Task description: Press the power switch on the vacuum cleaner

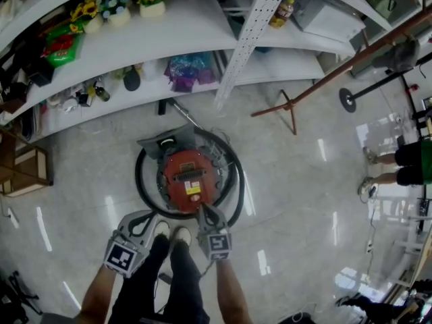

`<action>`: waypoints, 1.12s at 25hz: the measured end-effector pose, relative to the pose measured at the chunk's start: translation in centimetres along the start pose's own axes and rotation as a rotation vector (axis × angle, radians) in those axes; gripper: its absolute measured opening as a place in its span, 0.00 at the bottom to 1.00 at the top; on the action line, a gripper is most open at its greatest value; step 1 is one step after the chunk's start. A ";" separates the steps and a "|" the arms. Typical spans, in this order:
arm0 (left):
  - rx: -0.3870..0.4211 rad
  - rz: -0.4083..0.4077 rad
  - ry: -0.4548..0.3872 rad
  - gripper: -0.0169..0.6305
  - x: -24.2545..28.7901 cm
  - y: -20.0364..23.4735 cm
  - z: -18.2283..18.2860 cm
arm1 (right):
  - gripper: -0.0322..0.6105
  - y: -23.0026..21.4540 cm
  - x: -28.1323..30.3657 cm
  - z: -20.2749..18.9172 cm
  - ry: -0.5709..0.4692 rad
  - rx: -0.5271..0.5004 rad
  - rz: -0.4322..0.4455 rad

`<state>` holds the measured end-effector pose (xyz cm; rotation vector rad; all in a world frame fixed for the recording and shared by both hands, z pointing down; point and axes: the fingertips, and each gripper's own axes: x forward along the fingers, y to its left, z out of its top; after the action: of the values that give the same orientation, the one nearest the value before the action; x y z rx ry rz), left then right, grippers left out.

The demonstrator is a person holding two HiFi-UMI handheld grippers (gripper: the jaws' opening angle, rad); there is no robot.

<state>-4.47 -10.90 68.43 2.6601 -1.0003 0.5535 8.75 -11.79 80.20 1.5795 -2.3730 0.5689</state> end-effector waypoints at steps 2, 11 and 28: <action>0.001 -0.003 -0.004 0.04 -0.3 -0.1 1.0 | 0.07 0.8 -0.6 1.2 -0.001 -0.013 0.014; 0.006 0.011 -0.028 0.04 -1.8 0.4 5.3 | 0.07 2.9 -3.2 7.1 -0.041 -0.005 0.012; 0.017 -0.001 -0.093 0.04 -5.4 0.3 14.0 | 0.07 6.5 -7.5 19.8 -0.142 -0.012 0.004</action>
<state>-4.74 -12.91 53.57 2.7234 -1.0232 0.4431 6.09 -12.08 58.16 1.6617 -2.4765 0.4569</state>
